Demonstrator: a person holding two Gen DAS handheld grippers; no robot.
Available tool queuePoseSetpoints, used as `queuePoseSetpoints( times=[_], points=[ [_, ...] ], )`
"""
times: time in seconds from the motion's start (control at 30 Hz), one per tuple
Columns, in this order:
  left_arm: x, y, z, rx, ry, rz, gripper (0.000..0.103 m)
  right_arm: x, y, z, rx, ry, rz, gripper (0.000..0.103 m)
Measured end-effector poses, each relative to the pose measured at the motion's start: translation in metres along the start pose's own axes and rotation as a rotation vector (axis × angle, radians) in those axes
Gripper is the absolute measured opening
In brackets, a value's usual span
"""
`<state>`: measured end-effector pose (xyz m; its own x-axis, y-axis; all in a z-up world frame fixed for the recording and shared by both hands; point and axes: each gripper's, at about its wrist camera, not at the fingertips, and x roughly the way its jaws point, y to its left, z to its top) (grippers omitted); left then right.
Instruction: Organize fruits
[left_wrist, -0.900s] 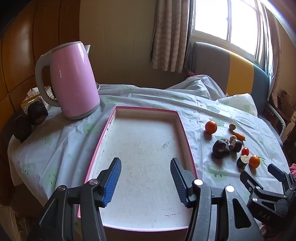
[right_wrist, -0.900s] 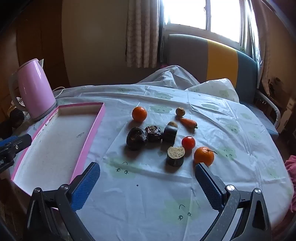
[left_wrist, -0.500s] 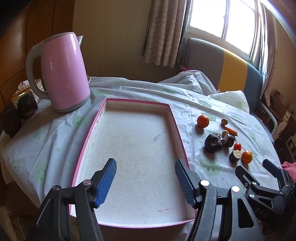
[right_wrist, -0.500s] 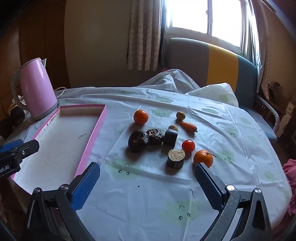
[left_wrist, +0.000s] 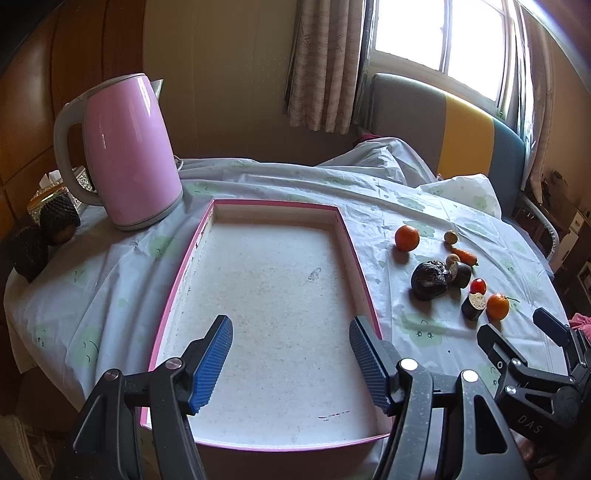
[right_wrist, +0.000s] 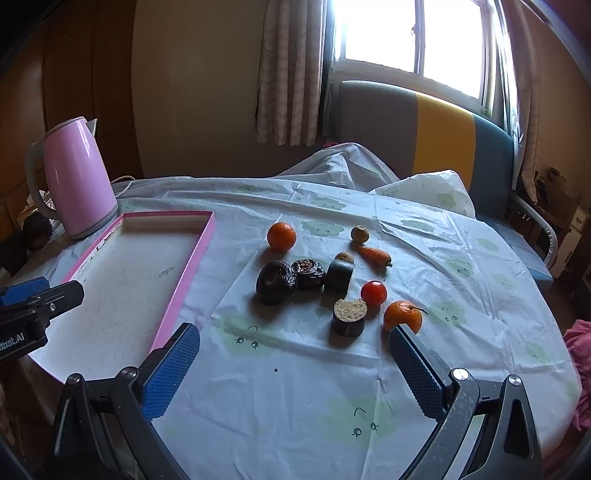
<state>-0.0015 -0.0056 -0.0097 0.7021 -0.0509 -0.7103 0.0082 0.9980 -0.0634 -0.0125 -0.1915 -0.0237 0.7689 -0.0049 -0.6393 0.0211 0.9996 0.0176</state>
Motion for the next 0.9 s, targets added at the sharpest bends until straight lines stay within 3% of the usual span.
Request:
queuePoseSetpoints(
  times=[0.9],
  points=[
    [-0.004, -0.016, 0.001, 0.069, -0.006, -0.018, 0.067, -0.002, -0.018, 0.000, 0.024, -0.011, -0.011, 0.103]
  ],
)
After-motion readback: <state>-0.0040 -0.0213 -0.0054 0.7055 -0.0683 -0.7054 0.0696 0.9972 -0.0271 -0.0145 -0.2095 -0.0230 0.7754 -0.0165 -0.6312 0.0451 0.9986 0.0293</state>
